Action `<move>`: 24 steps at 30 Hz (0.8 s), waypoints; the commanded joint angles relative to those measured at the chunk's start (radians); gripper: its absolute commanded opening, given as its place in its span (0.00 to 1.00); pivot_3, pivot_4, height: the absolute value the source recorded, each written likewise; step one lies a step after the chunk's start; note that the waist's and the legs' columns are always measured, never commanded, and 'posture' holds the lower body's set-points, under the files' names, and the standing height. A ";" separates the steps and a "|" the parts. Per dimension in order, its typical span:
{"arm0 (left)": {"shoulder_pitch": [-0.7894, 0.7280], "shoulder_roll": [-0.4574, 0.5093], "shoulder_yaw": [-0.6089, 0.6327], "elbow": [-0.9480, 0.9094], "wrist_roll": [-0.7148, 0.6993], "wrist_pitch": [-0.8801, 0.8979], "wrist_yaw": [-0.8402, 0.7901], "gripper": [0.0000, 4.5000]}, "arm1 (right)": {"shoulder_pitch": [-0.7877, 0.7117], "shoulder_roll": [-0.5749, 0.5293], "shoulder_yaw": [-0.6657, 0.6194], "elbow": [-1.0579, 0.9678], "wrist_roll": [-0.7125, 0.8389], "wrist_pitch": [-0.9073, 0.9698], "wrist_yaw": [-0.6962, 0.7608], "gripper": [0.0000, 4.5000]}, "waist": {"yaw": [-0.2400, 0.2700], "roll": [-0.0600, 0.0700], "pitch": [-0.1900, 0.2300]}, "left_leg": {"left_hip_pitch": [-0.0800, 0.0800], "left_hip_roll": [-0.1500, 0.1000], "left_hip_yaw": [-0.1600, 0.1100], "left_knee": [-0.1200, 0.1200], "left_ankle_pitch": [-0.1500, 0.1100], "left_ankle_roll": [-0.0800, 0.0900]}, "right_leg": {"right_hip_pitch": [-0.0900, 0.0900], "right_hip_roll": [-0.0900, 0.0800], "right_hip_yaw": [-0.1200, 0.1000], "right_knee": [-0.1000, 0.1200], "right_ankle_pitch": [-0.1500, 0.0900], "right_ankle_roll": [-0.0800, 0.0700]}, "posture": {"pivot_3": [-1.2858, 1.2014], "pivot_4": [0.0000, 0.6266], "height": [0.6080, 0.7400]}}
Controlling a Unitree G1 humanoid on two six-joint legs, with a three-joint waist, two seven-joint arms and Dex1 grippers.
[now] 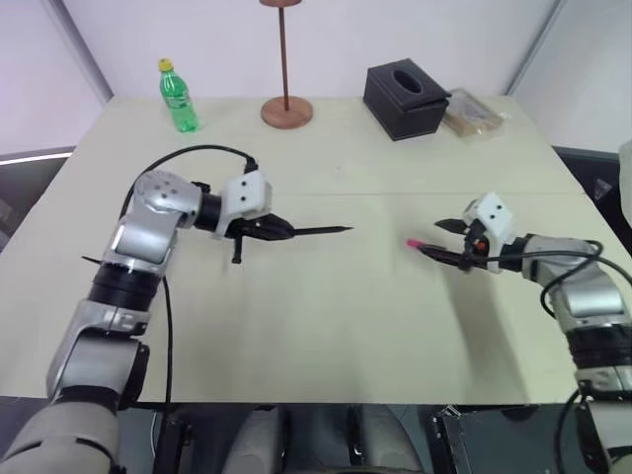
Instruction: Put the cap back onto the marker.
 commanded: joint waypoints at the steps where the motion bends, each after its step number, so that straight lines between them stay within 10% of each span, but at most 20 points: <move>1: 0.014 0.040 0.041 -0.089 -0.038 0.043 0.023 0.01 | -0.048 0.015 0.004 0.064 -0.027 -0.063 0.025 0.77 | 0.000 0.000 0.000 | 0.000 0.000 0.000 0.000 0.000 0.000 | 0.000 0.000 0.000 0.000 0.000 0.000 | 0.52 0.24 1.00; 24: 0.019 0.095 0.026 -0.173 -0.143 0.162 0.019 0.01 | -0.119 0.073 0.003 0.296 -0.093 -0.177 0.061 0.77 | -0.002 0.001 0.001 | 0.000 0.000 0.001 0.000 0.000 0.000 | 0.000 -0.001 0.000 0.000 0.000 0.000 | 0.52 0.24 1.00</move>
